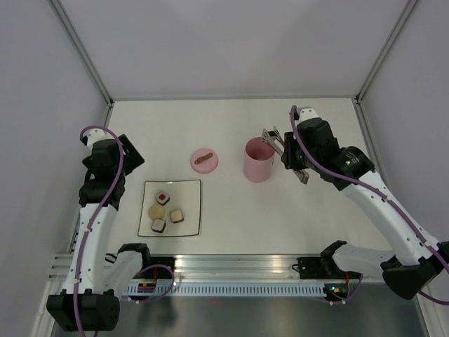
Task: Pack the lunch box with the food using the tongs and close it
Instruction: Place the fake food in the packing box, then pick up the fake food from the plate.
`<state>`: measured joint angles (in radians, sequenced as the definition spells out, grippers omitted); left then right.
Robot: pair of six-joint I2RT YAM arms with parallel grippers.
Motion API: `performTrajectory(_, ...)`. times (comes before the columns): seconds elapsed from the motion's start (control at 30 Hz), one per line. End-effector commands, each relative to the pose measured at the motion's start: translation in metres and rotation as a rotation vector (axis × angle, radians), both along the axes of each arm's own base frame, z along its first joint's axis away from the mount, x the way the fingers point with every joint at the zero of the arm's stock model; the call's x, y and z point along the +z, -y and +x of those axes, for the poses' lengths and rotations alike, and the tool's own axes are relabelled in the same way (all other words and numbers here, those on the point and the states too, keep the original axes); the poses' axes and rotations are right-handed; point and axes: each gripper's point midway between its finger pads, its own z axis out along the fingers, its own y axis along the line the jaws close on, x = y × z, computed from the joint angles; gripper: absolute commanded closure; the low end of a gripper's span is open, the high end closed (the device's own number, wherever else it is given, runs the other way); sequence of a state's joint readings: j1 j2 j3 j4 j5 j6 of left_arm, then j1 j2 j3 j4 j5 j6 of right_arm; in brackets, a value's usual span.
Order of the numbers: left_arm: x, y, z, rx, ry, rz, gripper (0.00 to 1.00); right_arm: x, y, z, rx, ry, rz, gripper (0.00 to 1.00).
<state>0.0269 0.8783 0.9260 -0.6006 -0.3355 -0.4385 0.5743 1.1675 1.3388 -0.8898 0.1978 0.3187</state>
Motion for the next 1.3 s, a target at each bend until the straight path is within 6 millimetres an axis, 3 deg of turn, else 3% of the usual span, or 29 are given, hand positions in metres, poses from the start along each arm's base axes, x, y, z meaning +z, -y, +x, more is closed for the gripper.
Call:
performTrajectory(0.0, 0.007, 0.000, 0.001, 0.002, 0.026, -0.005, 0.00, 0.001, -0.002, 0.005, -0.024, 0.016, 0.026, 0.77)
performTrajectory(0.43, 0.009, 0.000, -0.001, -0.001, 0.038, -0.009, 0.00, -0.011, -0.015, -0.004, 0.047, -0.007, 0.071, 0.71)
performTrajectory(0.57, 0.008, 0.001, -0.001, -0.004, 0.036, -0.010, 0.00, -0.016, -0.020, -0.005, 0.072, -0.029, 0.079, 0.54)
performTrajectory(0.67, 0.009, 0.001, -0.002, -0.003, 0.037, -0.008, 0.00, -0.011, -0.019, -0.004, 0.065, -0.016, 0.081, 0.44)
performTrajectory(0.93, 0.008, 0.001, -0.001, -0.004, 0.036, -0.009, 0.00, 0.012, -0.023, 0.003, 0.063, 0.042, 0.114, 0.41)
performTrajectory(1.1, 0.008, 0.001, 0.000, -0.006, 0.036, -0.010, 0.00, 0.046, -0.055, 0.000, 0.247, 0.108, 0.212, 0.42)
performTrajectory(1.2, 0.008, 0.001, 0.000, -0.006, 0.034, -0.009, 0.00, 0.057, -0.075, 0.001, 0.330, 0.142, 0.222, 0.43)
performTrajectory(1.27, 0.008, 0.001, -0.001, -0.003, 0.034, -0.008, 0.00, 0.053, -0.101, -0.006, 0.419, 0.142, 0.199, 0.43)
